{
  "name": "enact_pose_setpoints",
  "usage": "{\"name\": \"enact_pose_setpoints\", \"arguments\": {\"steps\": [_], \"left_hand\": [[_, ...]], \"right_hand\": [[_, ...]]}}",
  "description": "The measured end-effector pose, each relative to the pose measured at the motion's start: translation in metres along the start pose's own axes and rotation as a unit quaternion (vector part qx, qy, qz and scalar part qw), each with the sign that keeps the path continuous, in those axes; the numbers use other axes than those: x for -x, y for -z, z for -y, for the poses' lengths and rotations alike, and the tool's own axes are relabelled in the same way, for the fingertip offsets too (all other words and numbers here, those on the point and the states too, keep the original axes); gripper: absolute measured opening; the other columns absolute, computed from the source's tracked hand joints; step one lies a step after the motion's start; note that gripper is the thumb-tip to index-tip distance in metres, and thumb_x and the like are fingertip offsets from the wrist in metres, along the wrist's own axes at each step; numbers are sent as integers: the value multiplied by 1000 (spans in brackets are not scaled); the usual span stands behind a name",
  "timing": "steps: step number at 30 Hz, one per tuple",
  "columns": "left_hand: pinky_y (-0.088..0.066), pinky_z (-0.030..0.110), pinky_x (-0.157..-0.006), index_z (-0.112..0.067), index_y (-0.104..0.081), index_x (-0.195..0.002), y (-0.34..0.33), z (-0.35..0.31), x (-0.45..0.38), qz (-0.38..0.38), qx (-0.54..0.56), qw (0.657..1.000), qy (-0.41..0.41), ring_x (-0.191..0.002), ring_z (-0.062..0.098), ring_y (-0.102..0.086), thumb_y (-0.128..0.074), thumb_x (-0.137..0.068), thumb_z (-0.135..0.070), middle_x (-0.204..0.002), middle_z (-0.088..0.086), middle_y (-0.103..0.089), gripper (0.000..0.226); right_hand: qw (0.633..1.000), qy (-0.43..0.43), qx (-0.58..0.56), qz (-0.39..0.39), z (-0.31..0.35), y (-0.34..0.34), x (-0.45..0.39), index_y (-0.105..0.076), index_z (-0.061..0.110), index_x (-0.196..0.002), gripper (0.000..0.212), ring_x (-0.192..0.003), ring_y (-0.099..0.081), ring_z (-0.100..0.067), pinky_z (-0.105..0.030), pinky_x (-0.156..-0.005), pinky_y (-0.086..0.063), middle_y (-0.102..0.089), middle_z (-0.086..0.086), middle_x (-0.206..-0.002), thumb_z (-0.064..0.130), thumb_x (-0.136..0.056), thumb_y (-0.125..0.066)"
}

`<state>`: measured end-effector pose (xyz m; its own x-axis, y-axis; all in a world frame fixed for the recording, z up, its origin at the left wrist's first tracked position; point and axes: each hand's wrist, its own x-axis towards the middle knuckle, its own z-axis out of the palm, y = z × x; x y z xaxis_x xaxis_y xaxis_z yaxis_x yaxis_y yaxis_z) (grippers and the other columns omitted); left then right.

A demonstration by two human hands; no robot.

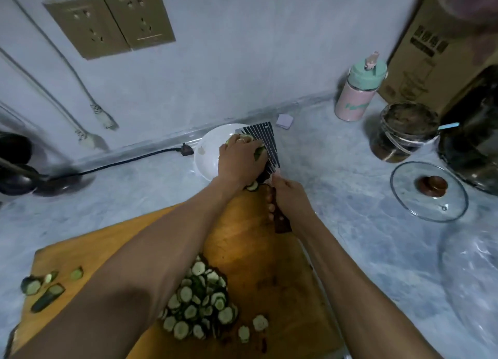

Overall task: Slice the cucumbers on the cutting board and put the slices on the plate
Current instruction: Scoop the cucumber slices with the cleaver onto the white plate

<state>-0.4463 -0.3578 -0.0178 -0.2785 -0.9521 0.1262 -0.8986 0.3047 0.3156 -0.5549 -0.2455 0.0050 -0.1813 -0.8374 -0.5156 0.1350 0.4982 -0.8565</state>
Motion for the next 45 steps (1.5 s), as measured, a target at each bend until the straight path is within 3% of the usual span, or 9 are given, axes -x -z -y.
{"name": "enact_pose_setpoints", "arguments": {"steps": [7,16,22,26,32,37,39,42,45], "left_hand": [[-36,40,-108,-24,-62,-130,-16,25,-30,8,30,998,-50,-133,27,-44,-49,-98,-39,-133,4,-61,37],[-38,41,-106,-16,-62,-130,-8,71,-23,0,-2,999,-52,-131,32,-46,-50,-100,-26,-140,13,-54,34],[-47,47,-99,-18,-67,-124,-18,68,9,-8,11,975,-224,-120,31,-57,-47,-96,-40,-132,9,-62,41],[-49,47,-98,-15,-66,-126,-19,79,15,-11,13,975,-220,-117,32,-59,-44,-96,-41,-129,10,-63,45],[-49,34,-88,-15,-76,-104,-15,84,22,-50,67,971,-226,-103,24,-60,-63,-87,-29,-104,7,-70,25],[-53,43,-90,-10,-76,-103,-2,85,18,-17,96,978,-182,-103,30,-64,-58,-77,-13,-110,11,-70,32],[-53,48,-92,-10,-70,-118,4,73,2,-22,80,983,-162,-110,35,-62,-52,-78,-8,-124,14,-65,44],[-39,45,-108,-19,-37,-150,4,55,-29,65,1,988,-137,-136,31,-41,-51,-83,-1,-157,8,-33,71],[-30,40,-115,-18,-20,-156,1,51,-49,108,-39,983,-141,-144,28,-29,-55,-81,-1,-163,9,-17,85]], "right_hand": [[996,49,45,-52,-6,-20,-36,-56,6,-72,50,-34,-48,-18,-21,-34,-36,-53,-8,-52,37,-106,-37],[987,83,97,-101,-10,-25,-55,-61,11,-87,42,-41,-55,-14,-28,-41,-46,-60,-5,-58,39,-106,-36],[984,101,99,-107,-2,-33,-57,-61,9,-85,45,-43,-57,-19,-29,-42,-47,-59,-4,-54,39,-106,-35],[982,107,113,-104,1,-31,-58,-62,5,-89,46,-41,-57,-15,-27,-41,-49,-60,-4,-55,38,-106,-36],[981,99,126,-107,-1,-25,-56,-61,9,-92,41,-40,-56,-8,-25,-44,-50,-60,-5,-63,38,-107,-36],[978,103,150,-104,-9,-15,-53,-58,6,-87,45,-38,-55,-9,-22,-39,-44,-61,-7,-64,41,-106,-37],[975,116,160,-104,-14,-12,-52,-59,6,-84,47,-43,-57,-13,-25,-43,-45,-61,-7,-63,43,-105,-38],[966,147,183,-104,-19,-12,-52,-56,14,-75,47,-57,-59,-21,-36,-58,-52,-61,-5,-64,45,-104,-38],[958,160,218,-98,-15,-7,-51,-55,17,-75,44,-65,-62,-23,-35,-63,-51,-61,-3,-68,45,-104,-39]]}}
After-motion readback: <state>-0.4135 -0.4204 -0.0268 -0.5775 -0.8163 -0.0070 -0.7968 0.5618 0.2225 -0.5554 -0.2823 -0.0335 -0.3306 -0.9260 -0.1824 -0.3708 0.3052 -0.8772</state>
